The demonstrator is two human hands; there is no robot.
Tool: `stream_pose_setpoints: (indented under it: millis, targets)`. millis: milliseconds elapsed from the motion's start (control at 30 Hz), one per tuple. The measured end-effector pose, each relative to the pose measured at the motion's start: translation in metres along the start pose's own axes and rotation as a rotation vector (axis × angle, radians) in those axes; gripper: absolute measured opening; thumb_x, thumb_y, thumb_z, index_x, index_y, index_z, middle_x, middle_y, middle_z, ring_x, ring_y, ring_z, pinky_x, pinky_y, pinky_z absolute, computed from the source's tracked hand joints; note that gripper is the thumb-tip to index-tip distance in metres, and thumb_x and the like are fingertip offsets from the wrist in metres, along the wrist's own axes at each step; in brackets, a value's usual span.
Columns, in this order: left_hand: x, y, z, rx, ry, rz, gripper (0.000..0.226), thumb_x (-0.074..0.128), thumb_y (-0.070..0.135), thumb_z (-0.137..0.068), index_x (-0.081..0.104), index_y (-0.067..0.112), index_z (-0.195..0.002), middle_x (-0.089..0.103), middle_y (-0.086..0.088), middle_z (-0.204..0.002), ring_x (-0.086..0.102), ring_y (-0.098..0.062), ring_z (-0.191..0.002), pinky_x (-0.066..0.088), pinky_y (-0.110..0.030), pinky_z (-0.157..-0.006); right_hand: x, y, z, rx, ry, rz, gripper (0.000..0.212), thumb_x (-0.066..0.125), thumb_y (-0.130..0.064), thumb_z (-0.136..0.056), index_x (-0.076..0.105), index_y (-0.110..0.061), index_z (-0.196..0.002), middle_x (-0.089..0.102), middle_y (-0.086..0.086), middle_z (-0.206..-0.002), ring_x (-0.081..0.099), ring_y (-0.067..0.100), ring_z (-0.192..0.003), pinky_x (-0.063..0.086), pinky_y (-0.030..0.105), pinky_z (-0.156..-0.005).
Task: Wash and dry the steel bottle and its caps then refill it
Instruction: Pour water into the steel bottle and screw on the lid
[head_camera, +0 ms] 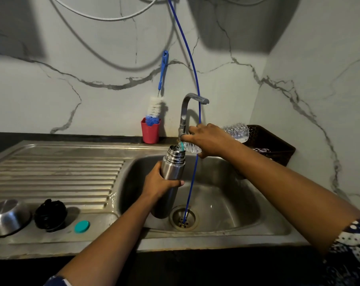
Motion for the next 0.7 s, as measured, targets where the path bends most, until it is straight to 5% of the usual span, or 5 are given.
stream_pose_setpoints:
  millis: [700]
  targets:
    - [-0.0007,-0.0012,0.0006,0.01,0.007,0.004,0.072,0.091,0.023,-0.056,0.047,0.032,-0.112,0.056,0.008,-0.111,0.055,-0.014,-0.104,0.045,-0.03,-0.088,0.001,0.002,-0.0046,-0.034,-0.019,0.051,0.08,0.074,-0.032,-0.076,0.028,-0.026,-0.14,0.046,0.008,-0.129,0.05,0.026,-0.113,0.05,0.04,-0.085]
Point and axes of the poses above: each hand's wrist, its own z-axis away from the middle knuckle, its own x-axis out of the palm, y = z × x, the point moved 1 cm from there along -z, towards the middle knuckle
